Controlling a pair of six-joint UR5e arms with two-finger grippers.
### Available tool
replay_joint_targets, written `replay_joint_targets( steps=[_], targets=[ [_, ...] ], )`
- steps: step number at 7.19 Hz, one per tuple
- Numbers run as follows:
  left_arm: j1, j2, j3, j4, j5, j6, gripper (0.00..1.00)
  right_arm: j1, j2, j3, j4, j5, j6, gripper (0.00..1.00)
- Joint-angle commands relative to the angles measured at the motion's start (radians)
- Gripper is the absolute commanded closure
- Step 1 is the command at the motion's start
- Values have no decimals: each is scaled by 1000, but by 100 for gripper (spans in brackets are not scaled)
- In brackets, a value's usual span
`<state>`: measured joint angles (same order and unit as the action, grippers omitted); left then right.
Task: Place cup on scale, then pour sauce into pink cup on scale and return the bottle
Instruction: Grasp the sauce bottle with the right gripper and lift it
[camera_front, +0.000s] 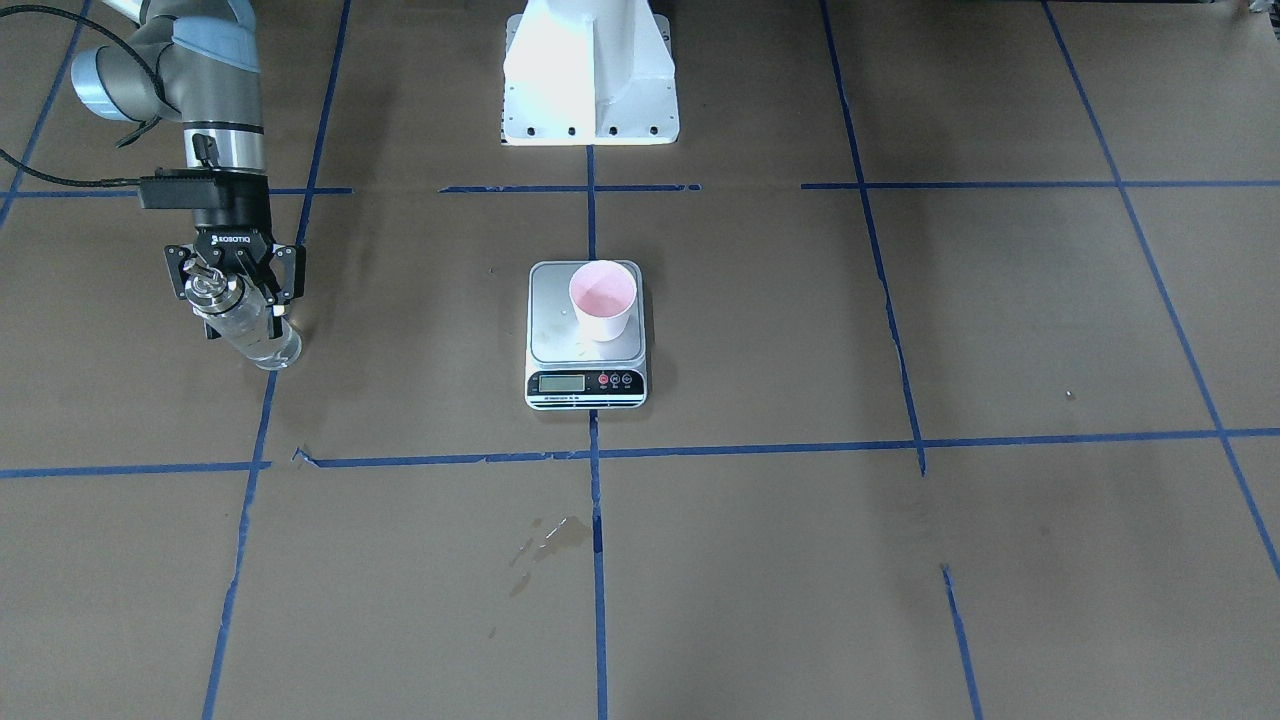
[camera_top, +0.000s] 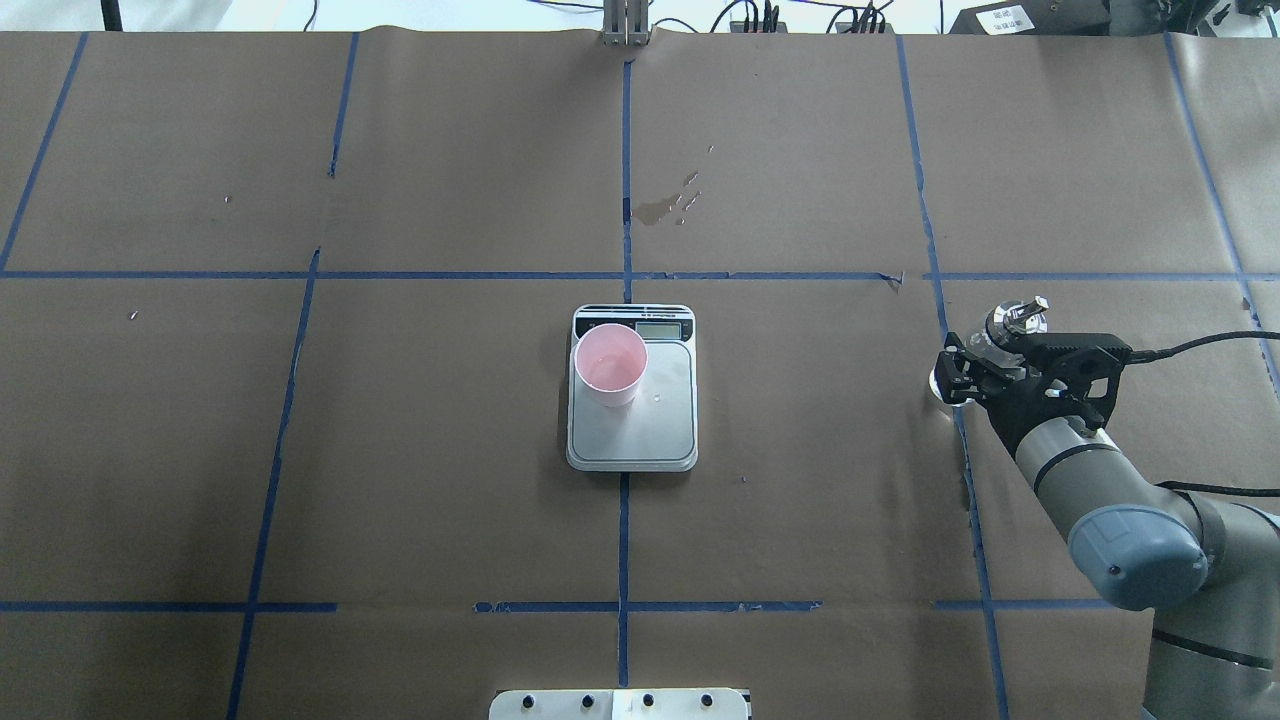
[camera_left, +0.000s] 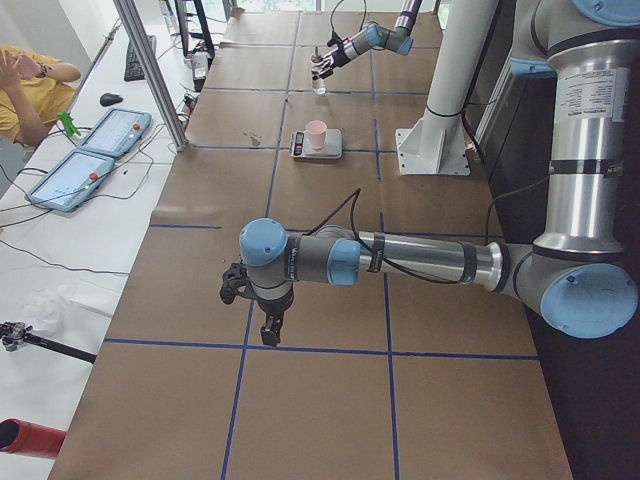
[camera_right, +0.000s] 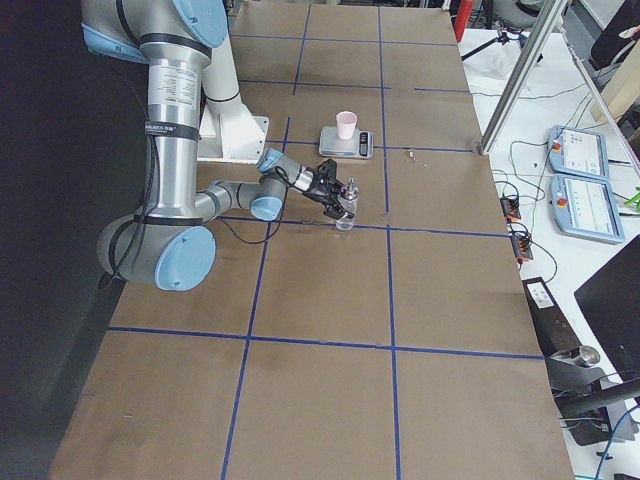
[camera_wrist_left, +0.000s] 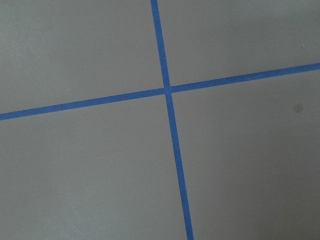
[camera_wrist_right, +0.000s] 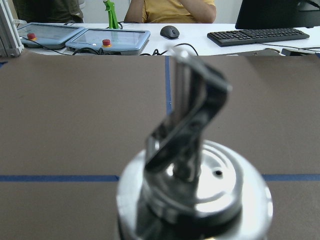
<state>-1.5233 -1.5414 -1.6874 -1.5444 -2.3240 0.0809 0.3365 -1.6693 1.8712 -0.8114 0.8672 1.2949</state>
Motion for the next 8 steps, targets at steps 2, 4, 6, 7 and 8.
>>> replay_joint_targets(
  steps=[2, 4, 6, 7, 8],
  targets=[
    [-2, 6, 2, 3, 2, -1, 0, 18, 25, 23, 1, -8, -65, 100],
    [-3, 23, -1, 3, 0, 0, 0, 53, 40, 46, 1, 1, -166, 100],
    [-30, 29, -9, 0, 0, 70, 0, 93, 92, 82, -9, 32, -221, 100],
    [-44, 29, 0, 1, -2, 144, 0, 107, 94, 82, -23, 33, -230, 100],
    [-43, 29, 3, 3, -2, 145, 0, 116, 112, 82, -52, 35, -274, 100]
  ],
)
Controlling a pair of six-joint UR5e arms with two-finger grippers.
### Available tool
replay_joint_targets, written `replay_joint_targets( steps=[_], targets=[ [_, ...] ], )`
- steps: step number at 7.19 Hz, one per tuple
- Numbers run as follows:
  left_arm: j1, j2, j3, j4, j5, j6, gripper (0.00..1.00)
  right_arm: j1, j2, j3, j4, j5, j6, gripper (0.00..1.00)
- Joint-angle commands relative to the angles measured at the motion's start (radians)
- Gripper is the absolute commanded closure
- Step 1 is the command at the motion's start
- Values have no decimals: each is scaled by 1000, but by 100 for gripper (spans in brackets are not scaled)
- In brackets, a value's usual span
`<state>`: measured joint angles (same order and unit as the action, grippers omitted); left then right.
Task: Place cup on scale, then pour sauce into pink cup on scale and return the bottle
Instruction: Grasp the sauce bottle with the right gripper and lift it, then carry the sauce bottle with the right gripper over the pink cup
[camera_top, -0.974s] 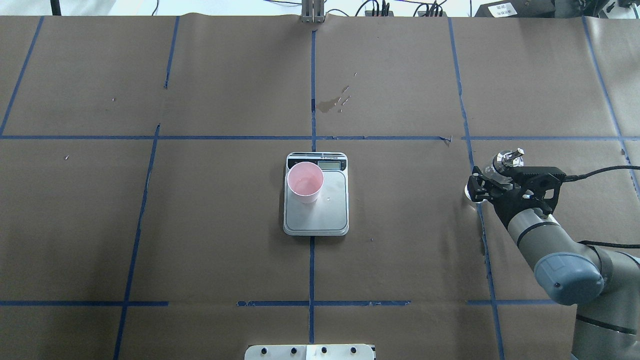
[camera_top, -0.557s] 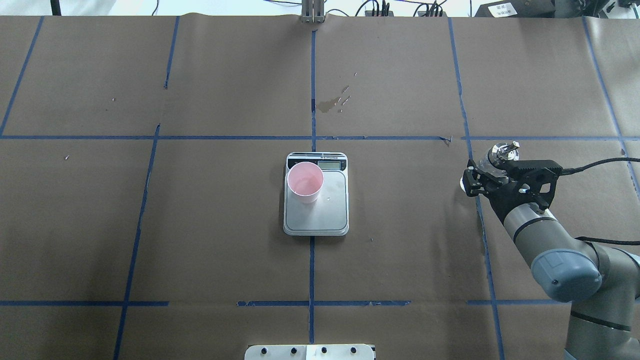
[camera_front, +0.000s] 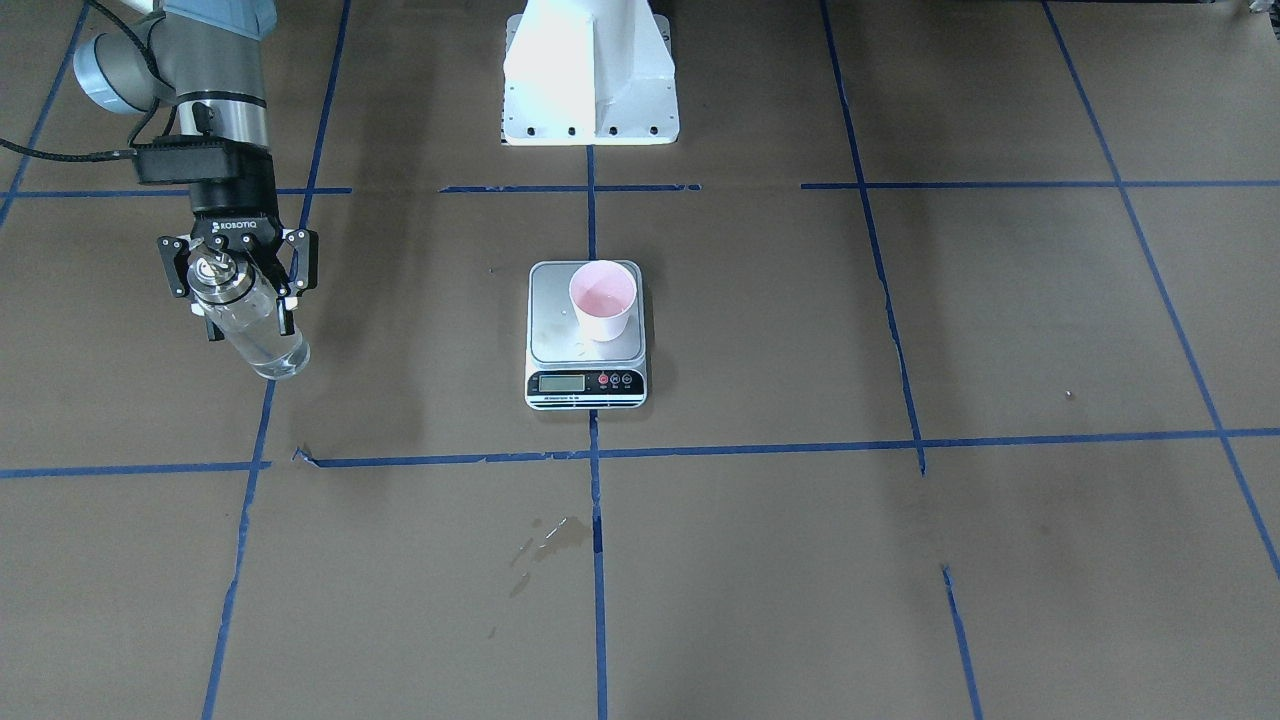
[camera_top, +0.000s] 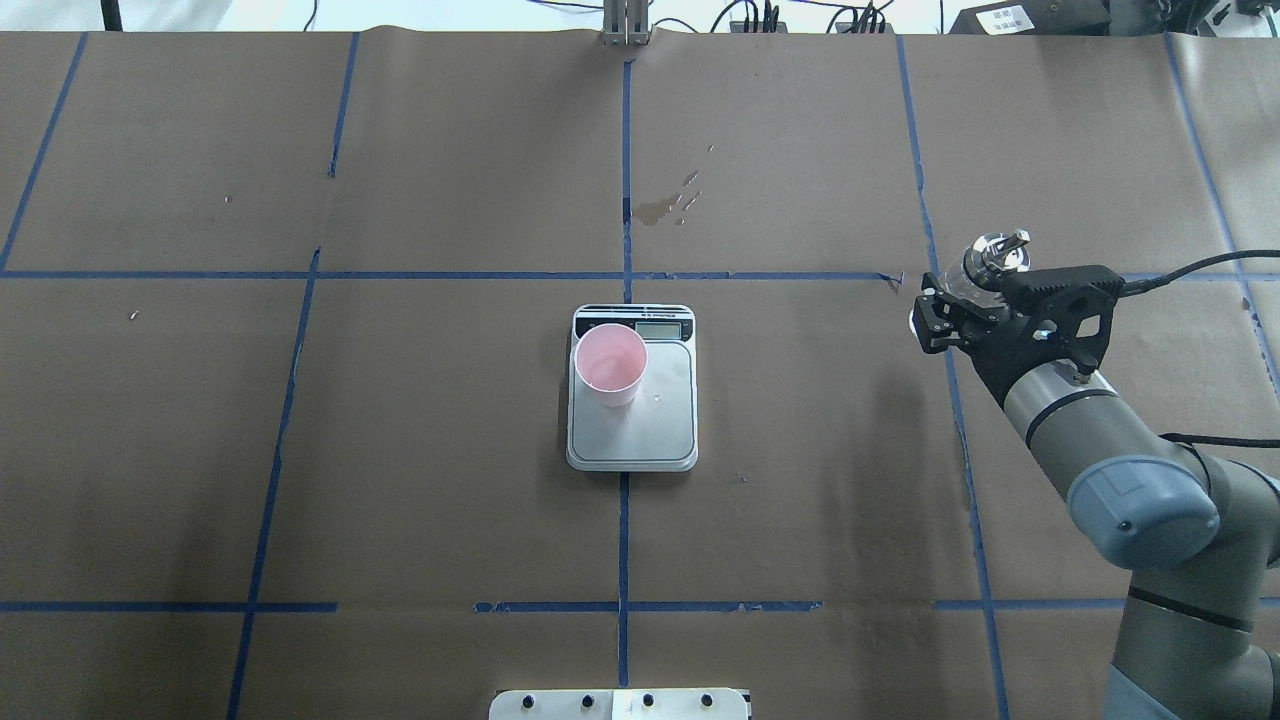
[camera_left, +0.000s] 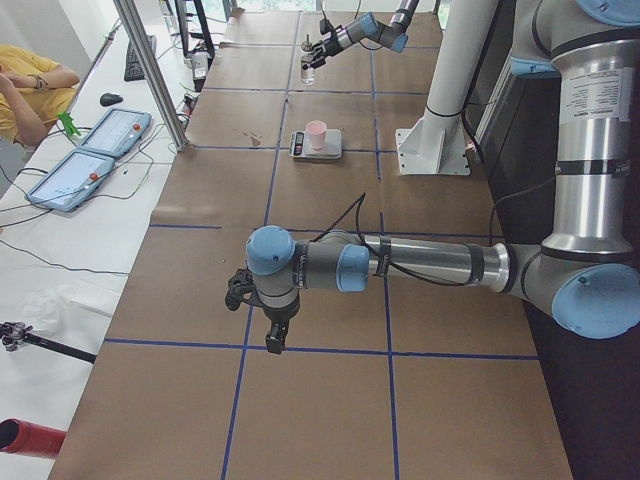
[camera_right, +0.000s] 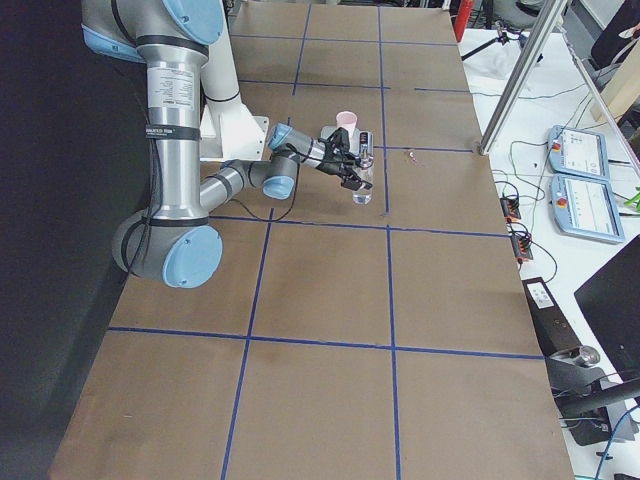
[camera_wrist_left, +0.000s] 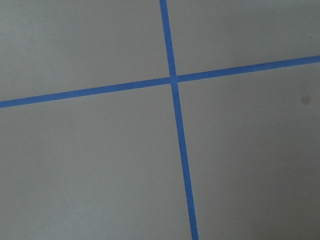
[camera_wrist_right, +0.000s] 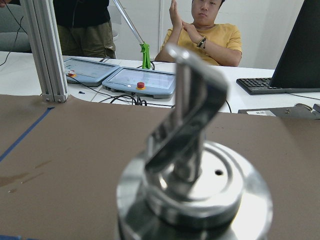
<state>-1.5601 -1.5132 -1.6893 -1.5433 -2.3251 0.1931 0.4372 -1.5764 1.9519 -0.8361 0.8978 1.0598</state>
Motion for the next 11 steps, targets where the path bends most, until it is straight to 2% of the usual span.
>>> replay_joint_targets(
  steps=[1, 2, 5, 8, 9, 10, 11],
  targets=[
    [-6, 1, 6, 2, 1, 32, 0, 20, 74, 2, -31, 6, -72, 100],
    [-6, 1, 6, 2, 1, 32, 0, 21, 108, -1, -29, 12, -73, 100],
    [-6, -1, 8, 3, 1, 32, 0, 29, 115, 5, -21, 36, -72, 100],
    [-5, -1, 8, 5, 1, 32, 0, 35, 142, -2, -99, 47, -100, 100],
    [-5, -1, 8, 5, 1, 31, 0, 32, 142, -2, -151, 46, -101, 100],
    [-5, -2, 8, 6, 1, 31, 0, 28, 176, 1, -278, 36, -103, 100],
    [-5, -2, 8, 8, 1, 31, 0, 18, 252, -1, -404, -14, -110, 100]
  ],
)
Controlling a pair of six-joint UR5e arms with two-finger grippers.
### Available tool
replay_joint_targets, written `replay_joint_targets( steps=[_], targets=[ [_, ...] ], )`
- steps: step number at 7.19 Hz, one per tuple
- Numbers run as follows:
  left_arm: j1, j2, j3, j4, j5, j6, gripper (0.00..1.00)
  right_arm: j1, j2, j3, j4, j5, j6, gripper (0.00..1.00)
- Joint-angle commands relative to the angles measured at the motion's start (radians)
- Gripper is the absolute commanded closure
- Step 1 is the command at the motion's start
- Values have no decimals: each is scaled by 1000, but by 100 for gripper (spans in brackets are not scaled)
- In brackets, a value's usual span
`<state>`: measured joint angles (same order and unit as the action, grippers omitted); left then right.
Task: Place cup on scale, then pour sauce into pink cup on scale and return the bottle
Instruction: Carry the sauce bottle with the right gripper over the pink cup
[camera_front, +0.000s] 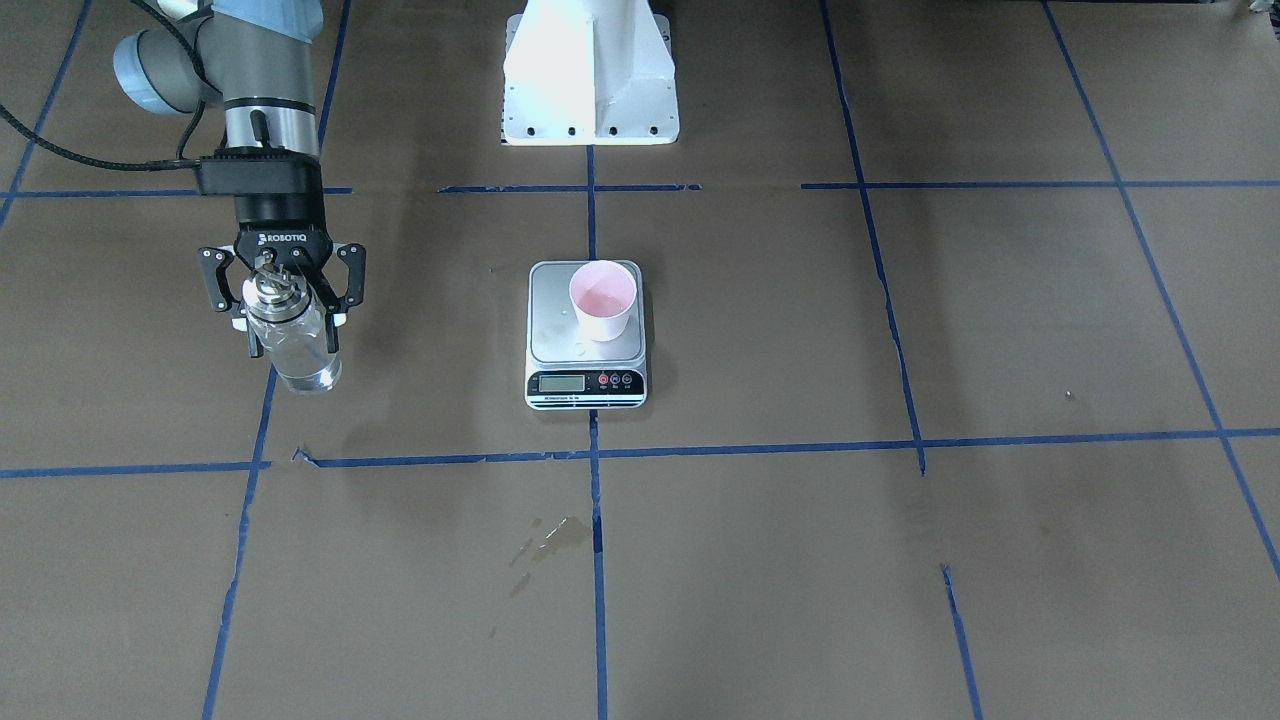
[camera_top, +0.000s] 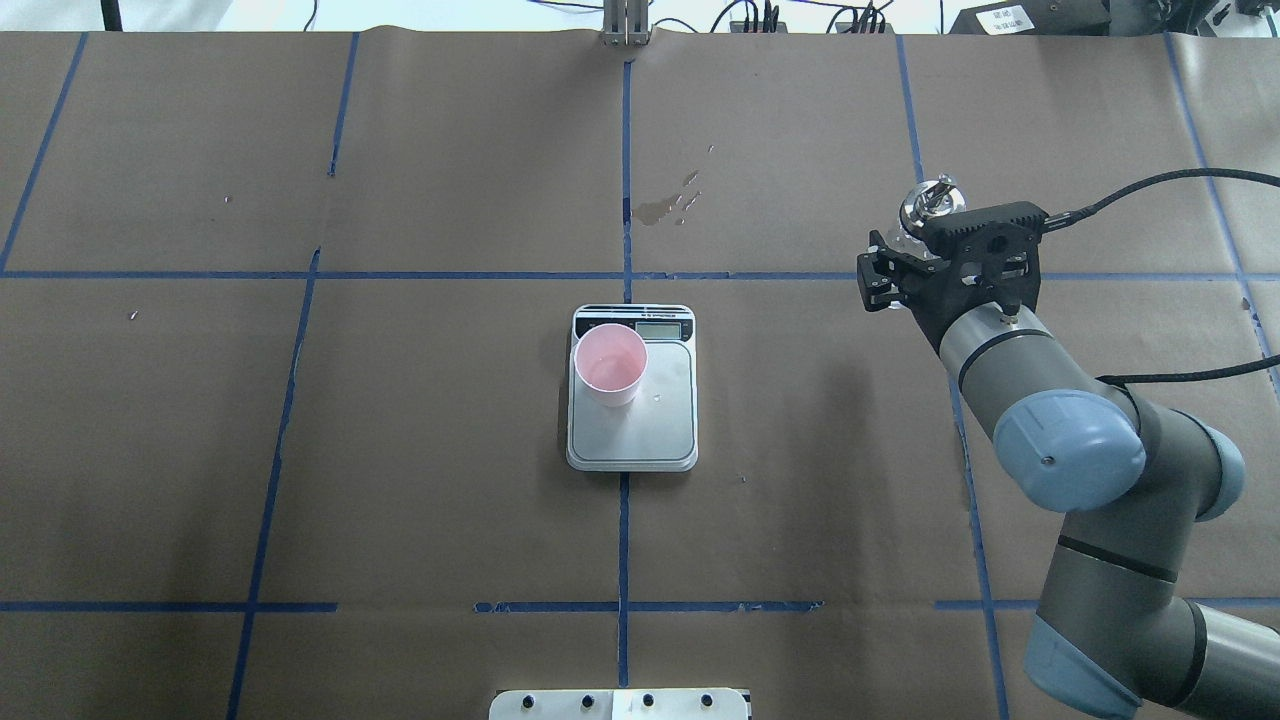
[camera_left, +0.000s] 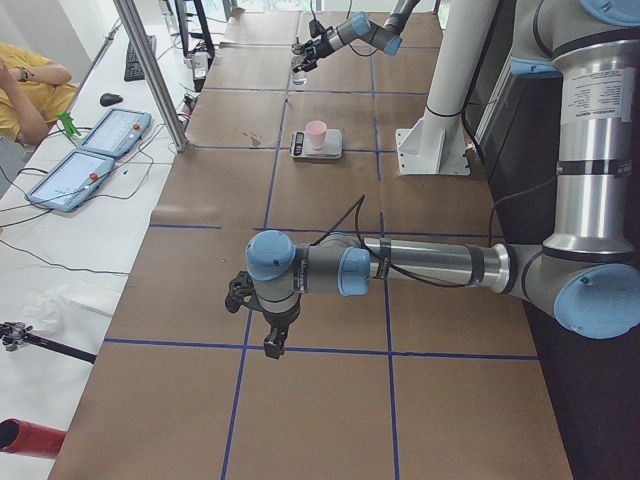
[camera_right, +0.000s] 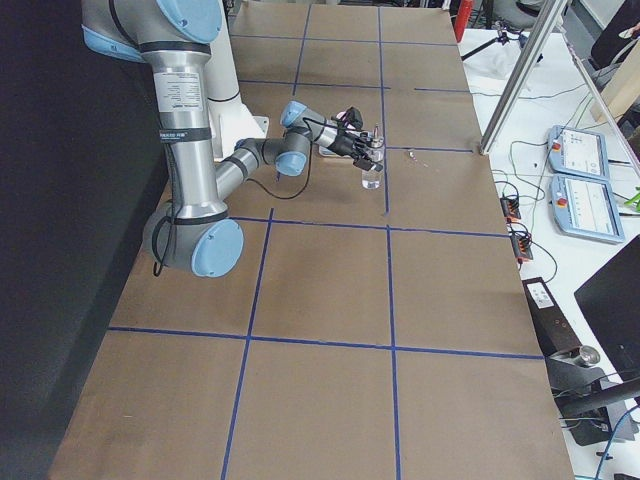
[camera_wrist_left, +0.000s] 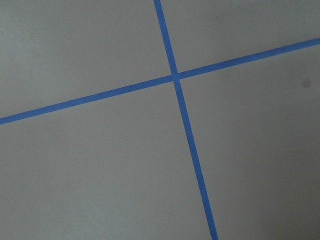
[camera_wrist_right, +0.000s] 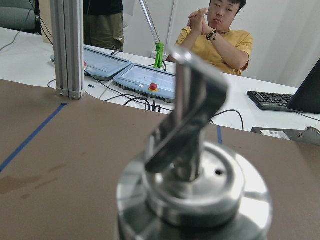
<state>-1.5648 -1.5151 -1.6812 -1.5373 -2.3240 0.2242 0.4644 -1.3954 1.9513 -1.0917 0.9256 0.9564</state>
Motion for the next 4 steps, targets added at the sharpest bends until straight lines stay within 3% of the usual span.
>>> replay_joint_targets(
  steps=[1, 2, 4],
  targets=[
    [2, -1, 0, 3, 0, 0, 0, -26, 161, -2, -274, -75, -10, 100],
    [2, -1, 2, 5, 0, 0, 0, -33, 217, 1, -371, -83, -21, 100],
    [2, -4, 9, 3, 0, 0, 0, -85, 226, -2, -428, -154, -113, 100]
  ],
)
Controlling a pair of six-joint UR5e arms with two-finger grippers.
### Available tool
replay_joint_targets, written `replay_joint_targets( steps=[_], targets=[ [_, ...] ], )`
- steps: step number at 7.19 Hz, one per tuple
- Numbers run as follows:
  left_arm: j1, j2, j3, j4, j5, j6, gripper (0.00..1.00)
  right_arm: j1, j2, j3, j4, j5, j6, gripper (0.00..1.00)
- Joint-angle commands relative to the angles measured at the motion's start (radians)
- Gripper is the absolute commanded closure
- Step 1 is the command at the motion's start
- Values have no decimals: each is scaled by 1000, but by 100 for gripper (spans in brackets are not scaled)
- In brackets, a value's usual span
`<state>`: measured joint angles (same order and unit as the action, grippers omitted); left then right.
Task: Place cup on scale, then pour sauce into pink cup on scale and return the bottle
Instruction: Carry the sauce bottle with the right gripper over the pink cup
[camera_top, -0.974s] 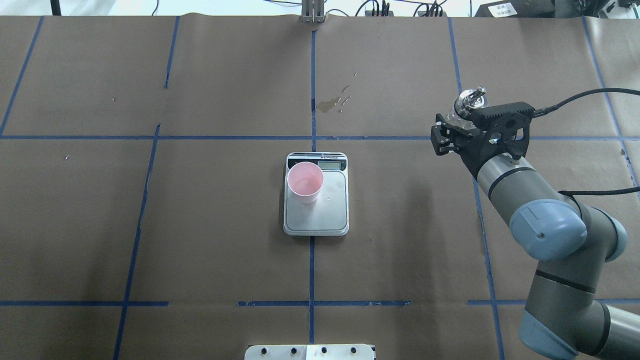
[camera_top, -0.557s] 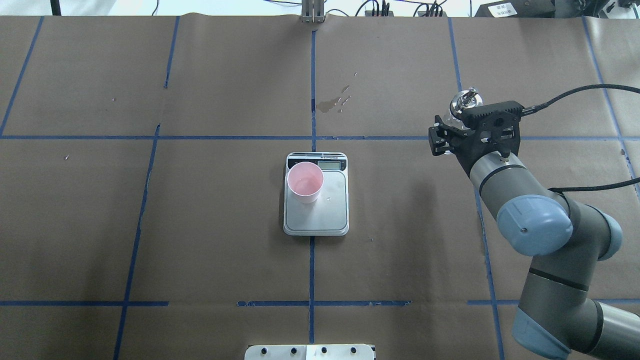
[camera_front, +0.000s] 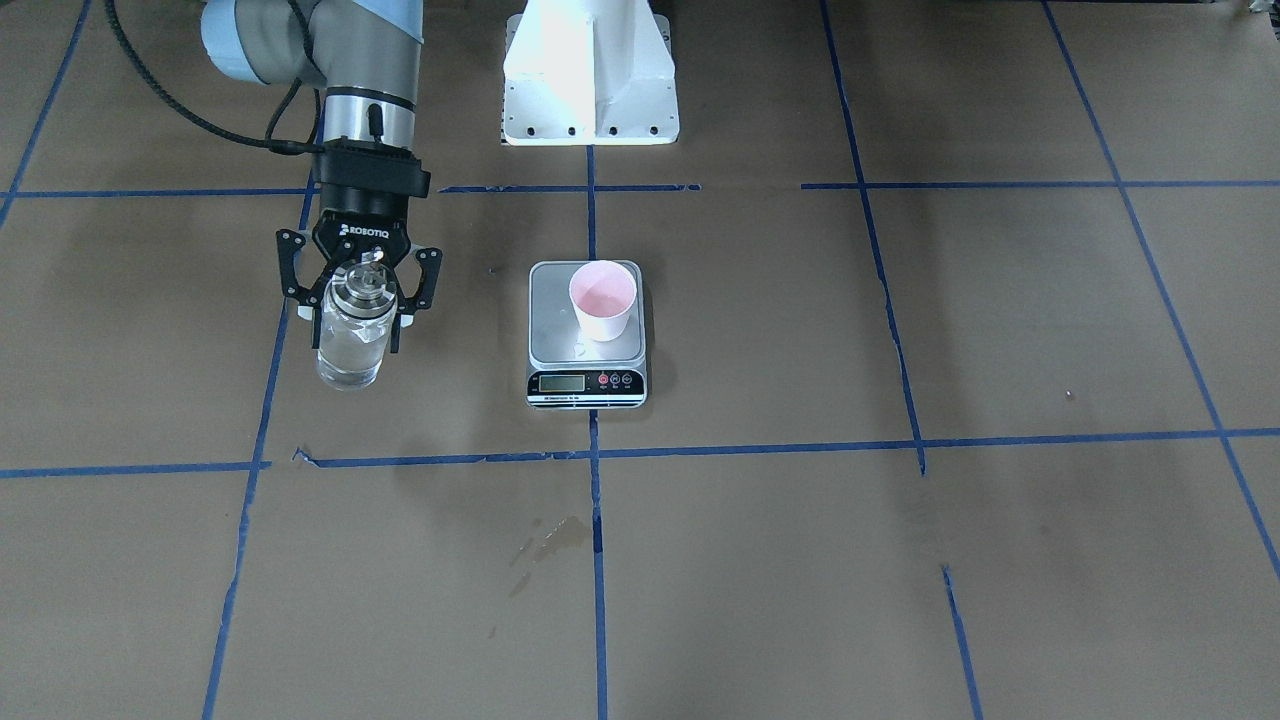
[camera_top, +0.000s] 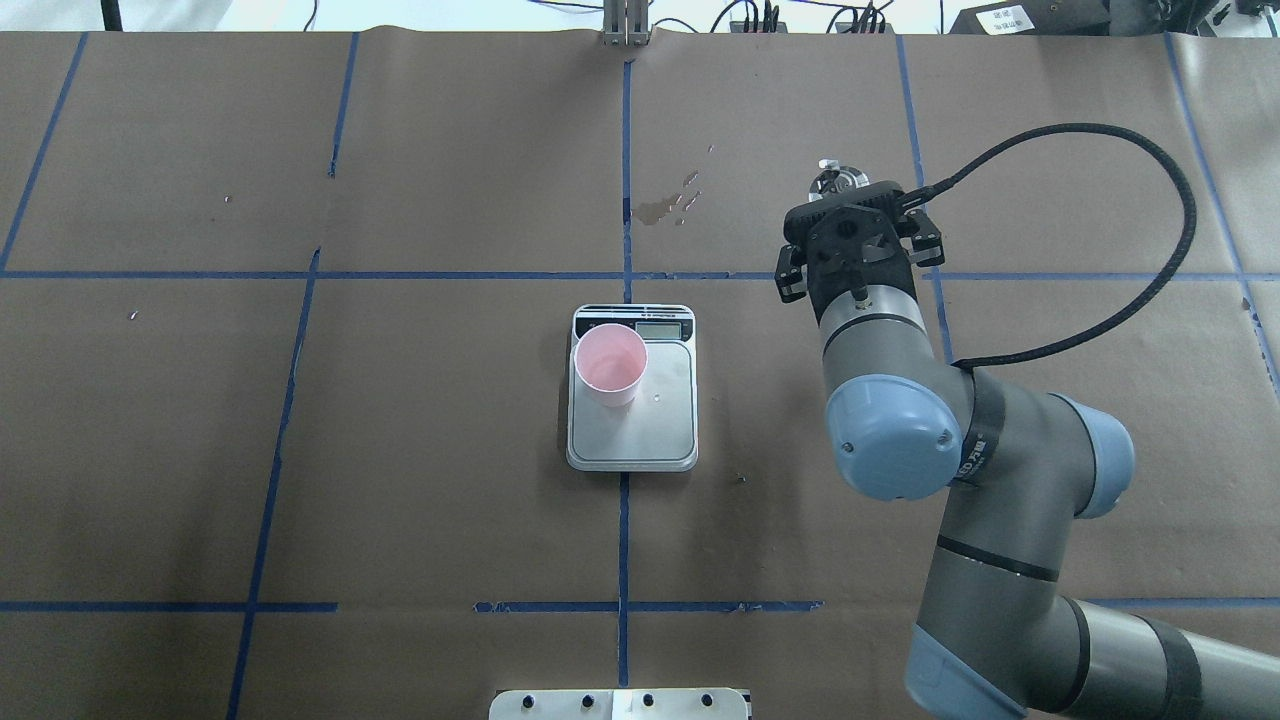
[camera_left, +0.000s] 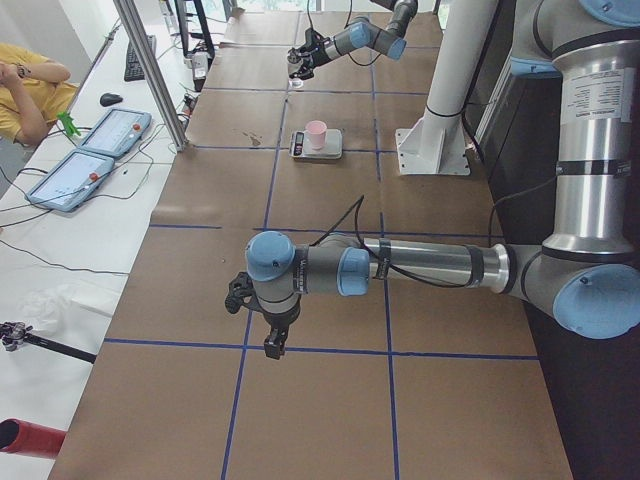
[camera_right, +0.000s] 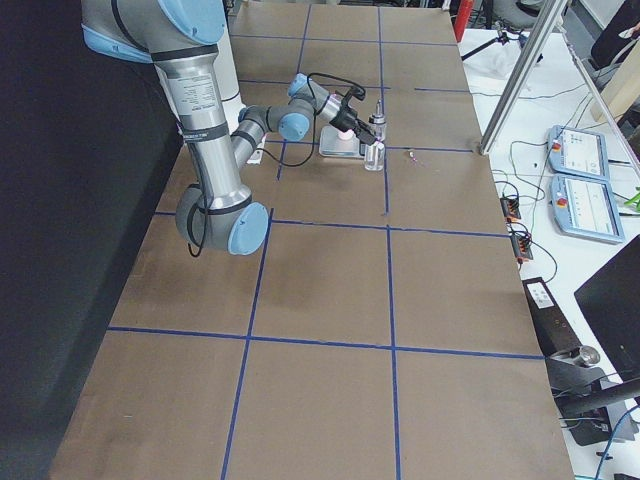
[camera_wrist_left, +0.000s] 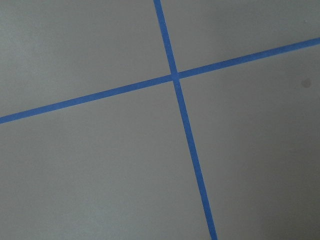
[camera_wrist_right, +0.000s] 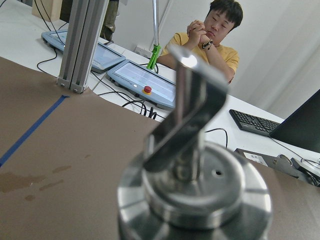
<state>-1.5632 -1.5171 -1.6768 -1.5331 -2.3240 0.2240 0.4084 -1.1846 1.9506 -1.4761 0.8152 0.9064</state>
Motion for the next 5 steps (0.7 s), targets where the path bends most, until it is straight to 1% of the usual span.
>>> replay_joint_targets(
  steps=[1, 2, 3, 4, 5],
  targets=[
    [0, -2, 5, -1, 0, 0, 0, -42, 17, -2, -46, -65, -143, 100],
    [2, -3, 6, 1, 0, -2, 0, -61, 17, -5, -47, -82, -173, 100],
    [2, -8, 15, -1, 0, 0, 0, -86, 26, -33, -50, -138, -175, 100],
    [2, -12, 26, -4, 0, 0, 0, -94, 57, -74, -88, -151, -175, 100],
    [2, -15, 28, -5, 0, 0, 0, -109, 94, -109, -146, -195, -176, 100]
  ],
)
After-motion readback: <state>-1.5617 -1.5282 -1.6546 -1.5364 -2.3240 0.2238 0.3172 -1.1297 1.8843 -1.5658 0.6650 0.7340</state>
